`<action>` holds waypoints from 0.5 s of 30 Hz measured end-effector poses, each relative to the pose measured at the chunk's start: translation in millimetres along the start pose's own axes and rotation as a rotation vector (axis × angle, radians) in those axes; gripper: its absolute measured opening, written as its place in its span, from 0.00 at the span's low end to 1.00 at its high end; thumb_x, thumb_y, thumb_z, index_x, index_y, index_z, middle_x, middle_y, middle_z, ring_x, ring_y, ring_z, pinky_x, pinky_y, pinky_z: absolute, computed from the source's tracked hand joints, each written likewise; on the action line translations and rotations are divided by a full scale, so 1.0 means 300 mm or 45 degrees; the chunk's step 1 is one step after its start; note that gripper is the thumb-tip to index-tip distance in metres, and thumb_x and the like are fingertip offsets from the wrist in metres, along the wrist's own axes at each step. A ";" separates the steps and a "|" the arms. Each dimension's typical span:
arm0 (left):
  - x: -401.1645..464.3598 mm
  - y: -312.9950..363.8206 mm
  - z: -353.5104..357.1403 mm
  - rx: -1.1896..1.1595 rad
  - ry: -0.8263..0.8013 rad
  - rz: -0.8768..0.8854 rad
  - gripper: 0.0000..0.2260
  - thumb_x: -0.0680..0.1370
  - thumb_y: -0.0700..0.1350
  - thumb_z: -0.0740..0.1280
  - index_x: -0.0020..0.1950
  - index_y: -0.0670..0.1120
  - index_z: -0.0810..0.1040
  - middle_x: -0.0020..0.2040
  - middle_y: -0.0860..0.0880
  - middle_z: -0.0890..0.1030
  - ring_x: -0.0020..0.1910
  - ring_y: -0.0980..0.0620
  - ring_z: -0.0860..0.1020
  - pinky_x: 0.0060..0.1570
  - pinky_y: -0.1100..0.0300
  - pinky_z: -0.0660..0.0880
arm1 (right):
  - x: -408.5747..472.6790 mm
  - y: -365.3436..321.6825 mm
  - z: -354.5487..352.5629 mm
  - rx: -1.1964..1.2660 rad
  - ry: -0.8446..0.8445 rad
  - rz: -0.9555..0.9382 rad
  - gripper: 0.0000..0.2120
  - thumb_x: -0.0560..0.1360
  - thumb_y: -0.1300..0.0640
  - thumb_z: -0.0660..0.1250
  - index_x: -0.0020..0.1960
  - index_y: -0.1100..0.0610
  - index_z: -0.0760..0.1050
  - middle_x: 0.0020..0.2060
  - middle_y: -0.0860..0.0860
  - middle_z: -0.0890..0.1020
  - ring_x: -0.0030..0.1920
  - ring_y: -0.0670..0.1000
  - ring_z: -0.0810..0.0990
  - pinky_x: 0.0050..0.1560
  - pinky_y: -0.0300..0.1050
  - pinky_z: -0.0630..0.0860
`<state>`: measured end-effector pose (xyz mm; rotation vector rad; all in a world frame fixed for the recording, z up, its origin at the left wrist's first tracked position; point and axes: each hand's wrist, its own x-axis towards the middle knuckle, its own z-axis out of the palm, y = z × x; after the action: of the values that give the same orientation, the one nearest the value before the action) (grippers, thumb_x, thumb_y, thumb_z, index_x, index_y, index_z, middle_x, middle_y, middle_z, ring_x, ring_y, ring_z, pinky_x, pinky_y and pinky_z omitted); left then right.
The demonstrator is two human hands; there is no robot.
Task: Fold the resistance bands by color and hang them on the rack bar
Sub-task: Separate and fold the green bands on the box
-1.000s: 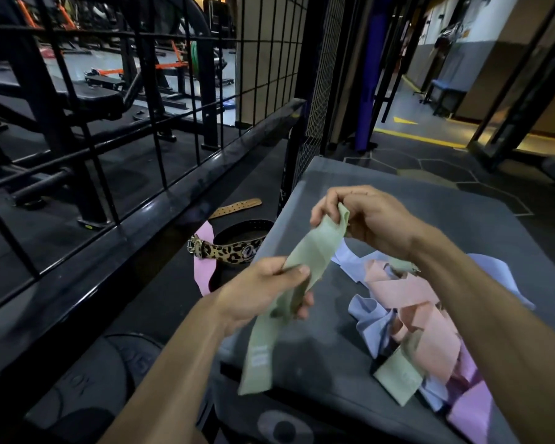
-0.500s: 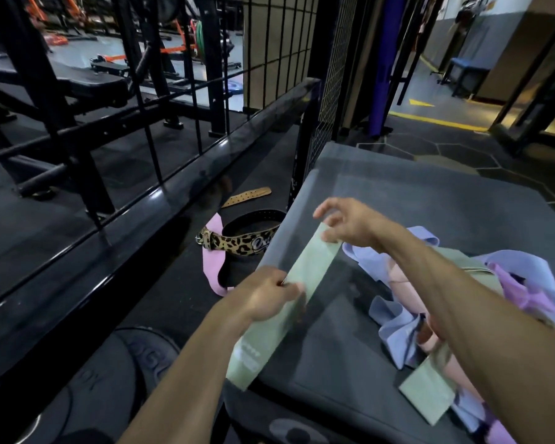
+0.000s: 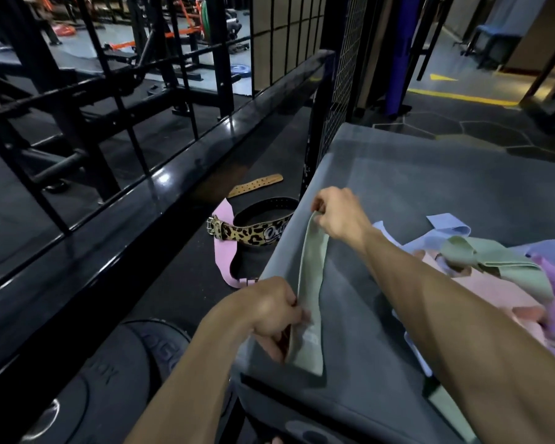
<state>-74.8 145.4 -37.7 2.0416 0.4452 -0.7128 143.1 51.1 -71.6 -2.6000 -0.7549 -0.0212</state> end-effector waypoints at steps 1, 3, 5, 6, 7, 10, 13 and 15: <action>-0.002 0.002 0.002 -0.027 -0.012 -0.003 0.14 0.84 0.46 0.64 0.40 0.42 0.73 0.35 0.43 0.78 0.34 0.45 0.82 0.23 0.62 0.75 | 0.000 0.000 0.003 0.015 0.011 0.018 0.09 0.69 0.61 0.64 0.42 0.47 0.74 0.45 0.55 0.81 0.45 0.58 0.81 0.47 0.49 0.80; -0.006 0.006 0.007 -0.040 -0.036 -0.016 0.14 0.84 0.48 0.64 0.42 0.42 0.73 0.38 0.42 0.79 0.31 0.45 0.83 0.26 0.62 0.79 | 0.002 0.002 0.004 0.025 0.042 0.038 0.09 0.69 0.62 0.62 0.41 0.48 0.74 0.44 0.55 0.81 0.44 0.58 0.80 0.44 0.48 0.80; -0.007 0.006 0.012 -0.048 -0.017 -0.044 0.14 0.85 0.46 0.62 0.41 0.43 0.72 0.35 0.47 0.78 0.23 0.47 0.81 0.33 0.59 0.82 | -0.001 0.001 0.000 0.038 0.076 0.063 0.09 0.69 0.63 0.62 0.41 0.49 0.74 0.44 0.55 0.81 0.43 0.58 0.80 0.44 0.48 0.80; -0.009 0.007 0.012 -0.056 -0.009 -0.066 0.14 0.85 0.45 0.62 0.41 0.43 0.72 0.35 0.46 0.77 0.20 0.48 0.79 0.34 0.57 0.82 | -0.003 -0.001 -0.002 0.053 0.092 0.075 0.09 0.70 0.64 0.62 0.41 0.49 0.74 0.44 0.55 0.81 0.43 0.58 0.80 0.43 0.48 0.80; -0.010 0.005 0.011 -0.051 -0.006 -0.084 0.13 0.85 0.45 0.62 0.41 0.43 0.72 0.36 0.44 0.77 0.20 0.47 0.78 0.31 0.57 0.82 | -0.006 -0.003 -0.005 0.064 0.108 0.084 0.10 0.70 0.64 0.63 0.41 0.49 0.74 0.44 0.56 0.81 0.43 0.58 0.80 0.43 0.48 0.79; 0.001 -0.012 0.010 0.057 0.027 -0.147 0.15 0.84 0.49 0.63 0.46 0.38 0.73 0.36 0.37 0.78 0.20 0.44 0.79 0.22 0.57 0.76 | -0.016 -0.008 -0.012 0.077 0.096 0.075 0.10 0.71 0.64 0.65 0.48 0.51 0.76 0.49 0.56 0.82 0.48 0.57 0.80 0.48 0.47 0.78; -0.003 -0.035 0.007 0.077 0.085 -0.207 0.22 0.84 0.54 0.62 0.47 0.33 0.73 0.30 0.39 0.80 0.22 0.45 0.80 0.21 0.59 0.74 | -0.053 -0.001 -0.027 0.051 0.003 0.054 0.17 0.72 0.65 0.66 0.60 0.56 0.78 0.58 0.56 0.81 0.59 0.57 0.78 0.58 0.46 0.76; -0.020 -0.049 -0.007 0.116 0.141 -0.191 0.23 0.83 0.56 0.62 0.46 0.34 0.76 0.32 0.42 0.84 0.28 0.44 0.83 0.27 0.57 0.79 | -0.110 -0.005 -0.054 0.057 -0.008 0.014 0.17 0.73 0.65 0.65 0.60 0.57 0.80 0.56 0.55 0.83 0.58 0.56 0.80 0.56 0.42 0.75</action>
<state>-86.9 154.7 -42.2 2.1568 0.6460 -0.7234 115.9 29.1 -60.7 -2.5627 -0.7348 0.0073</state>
